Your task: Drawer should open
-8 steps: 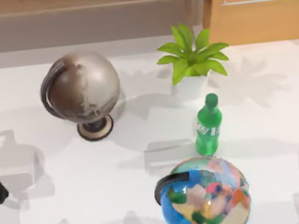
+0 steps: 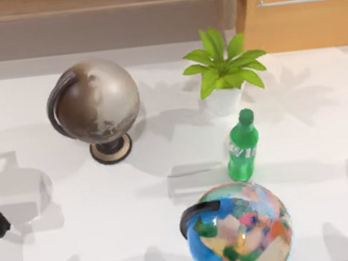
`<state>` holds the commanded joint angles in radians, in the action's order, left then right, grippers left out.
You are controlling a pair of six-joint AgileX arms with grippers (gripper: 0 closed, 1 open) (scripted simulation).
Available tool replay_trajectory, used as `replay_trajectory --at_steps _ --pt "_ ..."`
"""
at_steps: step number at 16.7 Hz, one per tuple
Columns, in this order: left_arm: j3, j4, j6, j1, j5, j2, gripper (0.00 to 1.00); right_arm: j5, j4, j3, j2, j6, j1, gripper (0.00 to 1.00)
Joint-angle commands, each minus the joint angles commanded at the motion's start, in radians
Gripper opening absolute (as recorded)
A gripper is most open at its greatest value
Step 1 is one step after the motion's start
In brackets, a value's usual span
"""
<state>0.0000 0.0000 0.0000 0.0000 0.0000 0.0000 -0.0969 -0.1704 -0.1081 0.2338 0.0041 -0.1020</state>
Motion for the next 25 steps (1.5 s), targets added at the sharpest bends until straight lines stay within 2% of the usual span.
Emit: replay_trajectory --at_steps 7,12,19,22,25 --pt "0.0 0.0 0.0 0.0 0.0 0.0 1.0 -0.173 -0.302 -0.19 0.547 0.007 -0.178 1.0" --pt "0.0 0.0 0.0 0.0 0.0 0.0 1.0 -0.246 -0.424 -0.268 0.735 0.01 -0.248 1.0" --pt "0.0 0.0 0.0 0.0 0.0 0.0 1.0 -0.245 -0.433 -0.272 0.746 0.0 -0.244 1.0" --pt "0.0 0.0 0.0 0.0 0.0 0.0 1.0 -0.22 -0.478 -0.31 0.812 -0.091 -0.21 1.0" --pt "0.0 0.0 0.0 0.0 0.0 0.0 1.0 -0.167 -0.552 -0.371 0.939 -0.253 -0.155 1.0"
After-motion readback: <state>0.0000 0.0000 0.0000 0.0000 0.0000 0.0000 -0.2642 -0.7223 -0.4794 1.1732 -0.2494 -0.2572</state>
